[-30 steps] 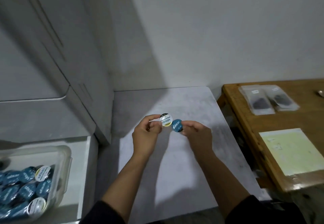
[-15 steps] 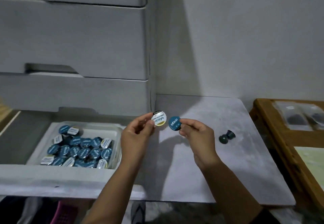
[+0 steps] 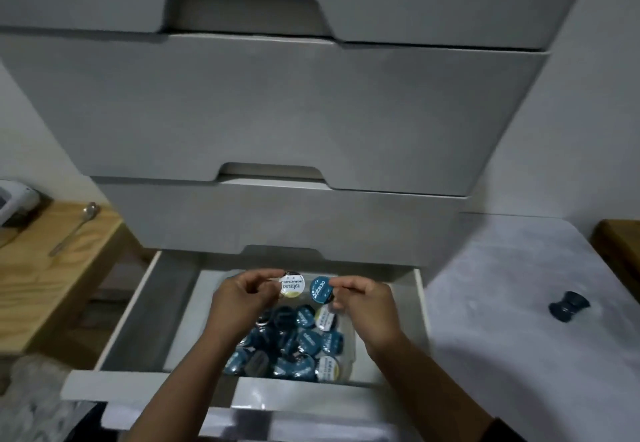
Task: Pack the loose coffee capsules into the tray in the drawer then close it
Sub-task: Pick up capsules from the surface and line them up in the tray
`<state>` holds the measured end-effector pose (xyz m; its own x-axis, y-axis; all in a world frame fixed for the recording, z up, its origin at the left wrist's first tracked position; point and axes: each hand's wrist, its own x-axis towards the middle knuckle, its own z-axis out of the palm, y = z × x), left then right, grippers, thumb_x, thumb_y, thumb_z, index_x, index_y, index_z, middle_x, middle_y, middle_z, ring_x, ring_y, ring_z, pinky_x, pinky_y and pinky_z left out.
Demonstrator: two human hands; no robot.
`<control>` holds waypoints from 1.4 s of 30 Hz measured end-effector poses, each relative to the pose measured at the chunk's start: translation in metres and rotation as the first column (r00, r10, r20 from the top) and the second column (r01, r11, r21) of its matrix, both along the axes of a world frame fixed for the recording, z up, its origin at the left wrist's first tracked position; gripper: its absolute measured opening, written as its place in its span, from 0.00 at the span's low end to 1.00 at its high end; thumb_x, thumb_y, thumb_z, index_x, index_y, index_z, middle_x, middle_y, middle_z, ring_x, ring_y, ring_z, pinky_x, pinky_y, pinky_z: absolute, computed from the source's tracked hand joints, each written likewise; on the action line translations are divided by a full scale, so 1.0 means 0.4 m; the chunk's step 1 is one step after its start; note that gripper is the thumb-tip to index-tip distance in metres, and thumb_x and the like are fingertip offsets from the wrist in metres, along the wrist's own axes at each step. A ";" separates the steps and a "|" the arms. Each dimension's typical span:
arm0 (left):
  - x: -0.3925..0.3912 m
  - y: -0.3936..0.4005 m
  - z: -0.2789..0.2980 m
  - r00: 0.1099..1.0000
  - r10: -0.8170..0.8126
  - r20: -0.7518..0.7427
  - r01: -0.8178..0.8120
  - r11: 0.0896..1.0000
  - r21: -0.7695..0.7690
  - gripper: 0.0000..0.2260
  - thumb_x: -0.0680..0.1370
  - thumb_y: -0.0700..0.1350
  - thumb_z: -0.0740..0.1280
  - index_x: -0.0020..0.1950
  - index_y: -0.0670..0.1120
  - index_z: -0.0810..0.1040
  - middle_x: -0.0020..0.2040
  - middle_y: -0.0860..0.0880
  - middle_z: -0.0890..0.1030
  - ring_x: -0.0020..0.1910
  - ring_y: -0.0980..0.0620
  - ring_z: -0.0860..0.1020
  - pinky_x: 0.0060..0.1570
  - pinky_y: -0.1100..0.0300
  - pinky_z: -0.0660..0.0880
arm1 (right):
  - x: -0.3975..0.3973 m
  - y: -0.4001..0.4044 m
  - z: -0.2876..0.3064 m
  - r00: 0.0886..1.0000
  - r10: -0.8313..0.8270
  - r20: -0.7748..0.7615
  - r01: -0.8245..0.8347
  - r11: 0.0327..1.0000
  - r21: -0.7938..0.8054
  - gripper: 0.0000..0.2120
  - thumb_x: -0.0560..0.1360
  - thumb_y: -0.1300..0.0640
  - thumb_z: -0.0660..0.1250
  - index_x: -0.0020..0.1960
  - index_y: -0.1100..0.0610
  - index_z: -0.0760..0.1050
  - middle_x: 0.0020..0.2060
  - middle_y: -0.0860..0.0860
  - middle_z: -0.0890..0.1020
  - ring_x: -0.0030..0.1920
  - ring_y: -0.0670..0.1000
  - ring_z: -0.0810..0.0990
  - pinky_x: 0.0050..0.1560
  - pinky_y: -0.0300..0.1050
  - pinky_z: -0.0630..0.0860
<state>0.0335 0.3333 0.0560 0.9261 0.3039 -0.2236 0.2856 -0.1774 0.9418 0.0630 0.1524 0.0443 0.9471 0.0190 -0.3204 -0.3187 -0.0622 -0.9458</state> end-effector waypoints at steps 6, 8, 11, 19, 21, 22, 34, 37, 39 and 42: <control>0.074 0.109 -0.070 0.988 -0.092 -0.126 0.103 0.991 0.087 0.10 0.73 0.39 0.70 0.40 0.56 0.81 0.39 0.55 0.83 0.39 0.57 0.81 0.39 0.68 0.77 | 0.037 0.107 -0.080 0.994 -0.042 -0.097 0.025 0.986 -0.168 0.10 0.72 0.63 0.68 0.36 0.51 0.82 0.35 0.52 0.85 0.36 0.49 0.82 0.48 0.49 0.81; 0.093 0.122 -0.086 0.980 -0.120 -0.162 0.134 0.988 0.079 0.09 0.74 0.39 0.69 0.42 0.54 0.81 0.40 0.53 0.82 0.38 0.57 0.81 0.31 0.73 0.74 | 0.050 0.124 -0.109 0.993 -0.035 -0.110 0.009 0.973 -0.230 0.09 0.69 0.59 0.69 0.36 0.46 0.83 0.33 0.48 0.86 0.38 0.49 0.84 0.49 0.52 0.82; 0.117 0.133 -0.111 0.965 -0.142 -0.222 0.157 0.986 0.051 0.07 0.74 0.39 0.68 0.44 0.51 0.82 0.44 0.48 0.84 0.38 0.55 0.82 0.30 0.71 0.76 | 0.073 0.144 -0.130 0.990 -0.057 -0.129 0.020 0.962 -0.272 0.12 0.68 0.60 0.69 0.31 0.45 0.82 0.32 0.50 0.85 0.39 0.52 0.85 0.49 0.55 0.82; 0.157 0.123 -0.143 0.922 -0.238 -0.307 0.329 0.898 0.292 0.07 0.75 0.39 0.67 0.49 0.48 0.82 0.49 0.49 0.84 0.44 0.55 0.79 0.50 0.66 0.73 | 0.096 0.167 -0.139 0.995 -0.030 -0.090 -0.011 0.910 -0.414 0.08 0.69 0.65 0.67 0.39 0.54 0.83 0.37 0.55 0.85 0.42 0.55 0.83 0.51 0.50 0.81; 0.160 0.118 -0.146 0.922 -0.234 -0.310 0.344 0.862 0.372 0.08 0.76 0.39 0.65 0.50 0.49 0.82 0.50 0.49 0.84 0.46 0.54 0.80 0.52 0.65 0.72 | 0.102 0.173 -0.143 0.995 -0.035 -0.091 -0.009 0.893 -0.450 0.07 0.69 0.65 0.67 0.41 0.58 0.83 0.39 0.57 0.85 0.40 0.52 0.82 0.49 0.45 0.80; 0.163 0.116 -0.148 0.919 -0.232 -0.318 0.352 0.847 0.399 0.09 0.76 0.40 0.64 0.50 0.49 0.82 0.50 0.49 0.84 0.46 0.53 0.80 0.51 0.65 0.72 | 0.103 0.175 -0.144 0.995 -0.031 -0.090 -0.015 0.882 -0.472 0.07 0.69 0.66 0.67 0.41 0.58 0.83 0.40 0.57 0.85 0.40 0.51 0.81 0.48 0.43 0.79; 0.118 0.073 -0.102 0.873 -0.353 -0.337 0.477 0.472 0.741 0.11 0.78 0.45 0.60 0.58 0.43 0.75 0.54 0.42 0.79 0.51 0.45 0.79 0.46 0.56 0.75 | 0.050 0.187 -0.121 0.898 0.437 0.056 -0.195 0.507 -0.839 0.16 0.77 0.56 0.60 0.63 0.59 0.71 0.61 0.56 0.75 0.60 0.54 0.72 0.60 0.43 0.68; 0.086 0.061 -0.094 0.906 -0.340 -0.253 0.398 0.475 0.785 0.14 0.78 0.43 0.60 0.64 0.45 0.70 0.61 0.45 0.75 0.59 0.47 0.75 0.52 0.58 0.72 | 0.017 0.188 -0.104 0.862 0.502 0.076 -0.163 0.414 -0.896 0.22 0.78 0.54 0.58 0.69 0.59 0.63 0.68 0.54 0.68 0.69 0.53 0.65 0.69 0.43 0.61; 0.057 0.054 -0.092 0.930 -0.317 -0.187 0.327 0.477 0.816 0.15 0.78 0.42 0.59 0.65 0.45 0.69 0.63 0.47 0.73 0.61 0.49 0.73 0.59 0.60 0.70 | -0.007 0.187 -0.096 0.849 0.501 0.168 -0.028 0.361 -0.932 0.23 0.73 0.55 0.63 0.66 0.61 0.68 0.63 0.57 0.74 0.65 0.54 0.72 0.67 0.44 0.67; 0.014 0.048 -0.093 0.951 -0.295 -0.090 0.230 0.484 0.844 0.15 0.74 0.42 0.66 0.60 0.41 0.76 0.57 0.43 0.79 0.58 0.45 0.77 0.59 0.54 0.74 | -0.036 0.173 -0.095 0.825 0.490 0.283 0.104 0.360 -0.927 0.24 0.59 0.54 0.72 0.53 0.61 0.78 0.48 0.56 0.84 0.51 0.54 0.82 0.53 0.47 0.78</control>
